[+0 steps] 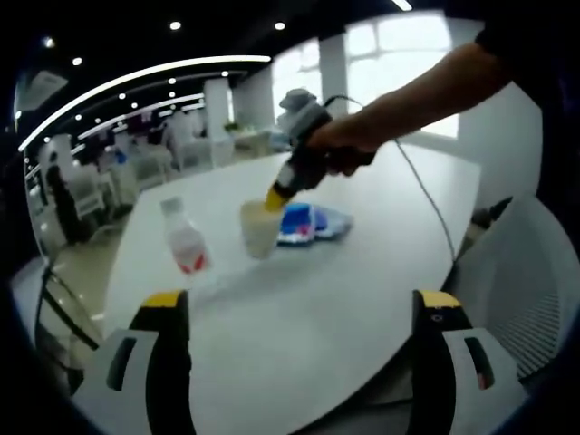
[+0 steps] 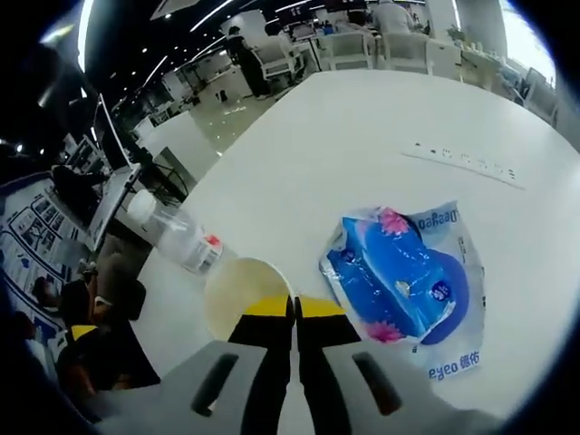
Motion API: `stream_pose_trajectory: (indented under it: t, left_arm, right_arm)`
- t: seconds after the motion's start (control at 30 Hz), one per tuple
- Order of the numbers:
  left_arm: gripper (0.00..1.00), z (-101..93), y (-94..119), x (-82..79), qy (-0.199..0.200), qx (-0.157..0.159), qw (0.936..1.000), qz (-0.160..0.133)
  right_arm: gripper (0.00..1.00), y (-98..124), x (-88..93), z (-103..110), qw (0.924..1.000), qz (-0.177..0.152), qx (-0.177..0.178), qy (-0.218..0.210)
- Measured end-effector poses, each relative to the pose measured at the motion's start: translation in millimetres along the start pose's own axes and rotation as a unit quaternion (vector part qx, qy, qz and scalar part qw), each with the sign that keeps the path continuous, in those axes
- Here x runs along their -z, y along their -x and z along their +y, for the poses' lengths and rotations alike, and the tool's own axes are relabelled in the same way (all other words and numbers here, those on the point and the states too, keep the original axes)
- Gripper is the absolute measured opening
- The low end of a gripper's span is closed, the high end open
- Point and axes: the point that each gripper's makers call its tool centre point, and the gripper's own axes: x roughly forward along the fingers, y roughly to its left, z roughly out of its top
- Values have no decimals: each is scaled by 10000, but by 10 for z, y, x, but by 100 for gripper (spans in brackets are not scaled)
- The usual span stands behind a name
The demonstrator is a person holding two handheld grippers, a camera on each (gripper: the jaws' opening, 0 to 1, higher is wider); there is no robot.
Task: Arrange the tabletop items into an orderly group along one side of the table until the central work area is clear of visible clutter.
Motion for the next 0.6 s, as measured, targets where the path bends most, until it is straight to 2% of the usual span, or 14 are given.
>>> stream_pose_trajectory:
  t: [0.43, 0.6]
  left_arm:
    - [99, 19, 2, 25, -21, -14, 10000, 32]
    - [99, 26, 1, 31, -25, -23, 10000, 42]
  right_arm:
    - [0, -182, -30, 58, 9998, 59, 33, -180]
    - [0, -239, -41, 68, 9999, 96, 96, -35]
